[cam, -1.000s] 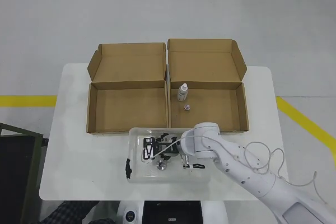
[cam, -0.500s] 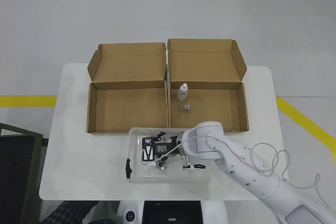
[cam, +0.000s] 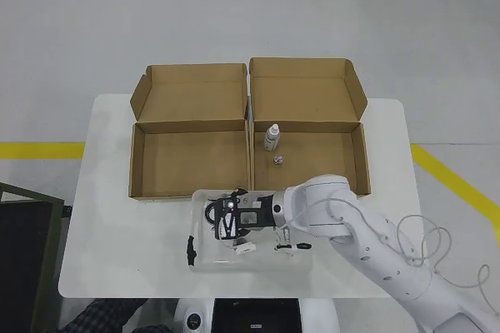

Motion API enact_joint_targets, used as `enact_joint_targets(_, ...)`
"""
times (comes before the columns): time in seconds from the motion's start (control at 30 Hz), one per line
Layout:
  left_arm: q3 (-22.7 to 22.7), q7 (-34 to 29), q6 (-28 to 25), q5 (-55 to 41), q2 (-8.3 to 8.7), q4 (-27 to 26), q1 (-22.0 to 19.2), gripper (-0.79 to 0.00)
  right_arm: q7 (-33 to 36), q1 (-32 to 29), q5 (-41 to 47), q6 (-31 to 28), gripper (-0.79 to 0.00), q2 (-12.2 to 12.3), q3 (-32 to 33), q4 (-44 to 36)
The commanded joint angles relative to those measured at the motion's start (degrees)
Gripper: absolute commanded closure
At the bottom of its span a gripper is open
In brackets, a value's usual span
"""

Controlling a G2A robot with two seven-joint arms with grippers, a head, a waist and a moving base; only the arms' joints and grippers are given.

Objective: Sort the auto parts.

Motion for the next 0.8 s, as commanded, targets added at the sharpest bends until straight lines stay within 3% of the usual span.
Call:
enact_joint_targets(0.0, 0.0, 0.0, 0.0, 0.0, 0.0, 0.0, 0.0, -0.785, -0.73, -0.44, 0.66, -0.26, 0.0, 0.24, 1.11, -0.26)
enact_joint_targets(0.77, 0.0, 0.0, 0.0, 0.0, 0.0, 0.0, 0.0, -0.785, -8.2, -11.39, 5.77, -4.03, 0.0, 4.52, 18.76, -5.65)
